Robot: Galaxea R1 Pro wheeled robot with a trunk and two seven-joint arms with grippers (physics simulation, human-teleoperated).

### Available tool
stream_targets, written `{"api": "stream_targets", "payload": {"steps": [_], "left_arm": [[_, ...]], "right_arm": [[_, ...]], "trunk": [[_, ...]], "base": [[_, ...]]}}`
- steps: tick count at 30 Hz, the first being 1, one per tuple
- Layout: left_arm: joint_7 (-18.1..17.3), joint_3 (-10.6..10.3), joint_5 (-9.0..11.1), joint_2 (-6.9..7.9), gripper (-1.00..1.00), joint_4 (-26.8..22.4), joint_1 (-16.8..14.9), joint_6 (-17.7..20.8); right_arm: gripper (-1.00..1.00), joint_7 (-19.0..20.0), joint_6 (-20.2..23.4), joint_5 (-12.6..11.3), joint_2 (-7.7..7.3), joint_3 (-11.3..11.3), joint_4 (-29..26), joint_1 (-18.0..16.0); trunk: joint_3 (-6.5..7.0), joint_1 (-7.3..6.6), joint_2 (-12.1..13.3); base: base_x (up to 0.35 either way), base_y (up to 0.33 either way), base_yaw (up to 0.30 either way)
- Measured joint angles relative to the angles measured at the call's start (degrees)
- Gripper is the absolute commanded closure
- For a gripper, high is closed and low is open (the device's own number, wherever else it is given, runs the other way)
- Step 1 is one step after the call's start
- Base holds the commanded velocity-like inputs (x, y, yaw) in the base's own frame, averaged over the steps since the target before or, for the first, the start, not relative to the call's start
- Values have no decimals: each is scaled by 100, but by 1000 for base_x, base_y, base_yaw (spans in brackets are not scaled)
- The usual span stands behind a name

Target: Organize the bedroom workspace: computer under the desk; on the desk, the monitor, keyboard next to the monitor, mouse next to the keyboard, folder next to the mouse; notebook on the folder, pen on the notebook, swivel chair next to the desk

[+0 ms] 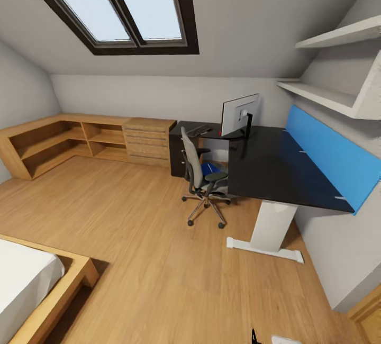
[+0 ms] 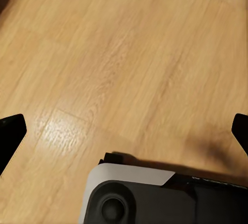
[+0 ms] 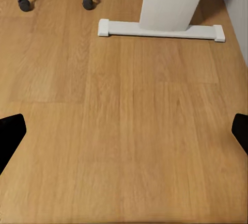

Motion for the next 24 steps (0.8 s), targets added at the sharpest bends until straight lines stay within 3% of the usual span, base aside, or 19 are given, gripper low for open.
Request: {"api": "stream_targets", "payload": {"steps": [17,24], "left_arm": [[0,2,-1,1,-100,0,0,0],[0,-3,6,8,-100,0,0,1]], "right_arm": [[-100,16,-20,7,-2,2,11,0],[-100,18,-23,11,-2,14,17,0]], "trunk": [[-134,-1,0],[-186,0,0]], "base": [[17,286,-202],[44,59,-202]]}}
